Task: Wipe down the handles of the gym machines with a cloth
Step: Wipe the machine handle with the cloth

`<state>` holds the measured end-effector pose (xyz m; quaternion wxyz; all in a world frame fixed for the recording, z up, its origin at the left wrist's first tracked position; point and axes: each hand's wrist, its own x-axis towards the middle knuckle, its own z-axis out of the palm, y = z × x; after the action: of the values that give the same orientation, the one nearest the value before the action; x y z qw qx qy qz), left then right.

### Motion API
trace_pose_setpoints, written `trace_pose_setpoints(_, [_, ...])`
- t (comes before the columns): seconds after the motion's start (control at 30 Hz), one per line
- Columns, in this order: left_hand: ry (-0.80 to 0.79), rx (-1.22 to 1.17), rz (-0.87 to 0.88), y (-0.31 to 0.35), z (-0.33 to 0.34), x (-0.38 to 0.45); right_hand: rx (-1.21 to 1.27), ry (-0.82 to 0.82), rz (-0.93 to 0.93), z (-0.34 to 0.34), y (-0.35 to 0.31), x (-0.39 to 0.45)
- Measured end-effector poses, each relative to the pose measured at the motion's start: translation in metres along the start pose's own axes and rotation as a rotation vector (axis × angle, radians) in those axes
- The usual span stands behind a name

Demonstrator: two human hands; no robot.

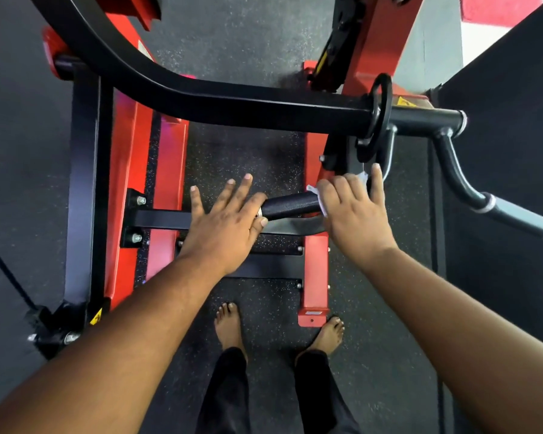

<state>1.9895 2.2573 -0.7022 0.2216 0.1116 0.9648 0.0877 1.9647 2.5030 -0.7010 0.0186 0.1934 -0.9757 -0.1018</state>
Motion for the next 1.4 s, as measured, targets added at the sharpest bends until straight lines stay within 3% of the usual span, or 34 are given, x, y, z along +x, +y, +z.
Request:
trace_pose_setpoints(0.13, [0.004,-0.009,-0.005,0.001,0.000,-0.002,0.063,-0.087,0.048,-0.008,-0.033,0.013])
trace_pose_setpoints(0.27, [-0.033,0.021,-0.026,0.003,-0.004,-0.002,0.167,-0.059,-0.081,-0.013,-0.066,0.024])
trace_pose_setpoints(0.4, [-0.044,0.039,-0.021,0.003,-0.004,-0.001,0.072,0.005,-0.212,-0.004,-0.038,0.006])
trace_pose_setpoints(0.5, [-0.025,0.015,-0.015,0.002,-0.003,-0.002,-0.019,-0.032,-0.123,0.004,-0.003,-0.012])
trace_pose_setpoints(0.6, [-0.018,-0.013,-0.011,0.002,-0.002,-0.002,-0.031,-0.093,0.024,0.001,-0.008,-0.018])
trace_pose_setpoints(0.8, [-0.079,-0.004,-0.029,0.003,-0.002,0.002,0.044,-0.060,-0.138,-0.004,-0.080,-0.004])
trace_pose_setpoints(0.9, [-0.107,-0.009,-0.032,0.002,-0.003,0.003,0.040,-0.050,-0.185,-0.005,-0.066,-0.002])
trace_pose_setpoints(1.1, [-0.103,-0.056,-0.006,0.001,-0.006,0.001,0.052,-0.154,0.042,-0.016,-0.023,0.025])
trace_pose_setpoints(1.23, [-0.089,-0.101,-0.012,0.002,-0.004,0.001,0.058,-0.288,-0.002,-0.032,-0.054,0.037])
trace_pose_setpoints(1.4, [-0.071,-0.031,-0.031,-0.002,-0.001,-0.002,0.096,-0.088,-0.123,-0.017,-0.073,0.007])
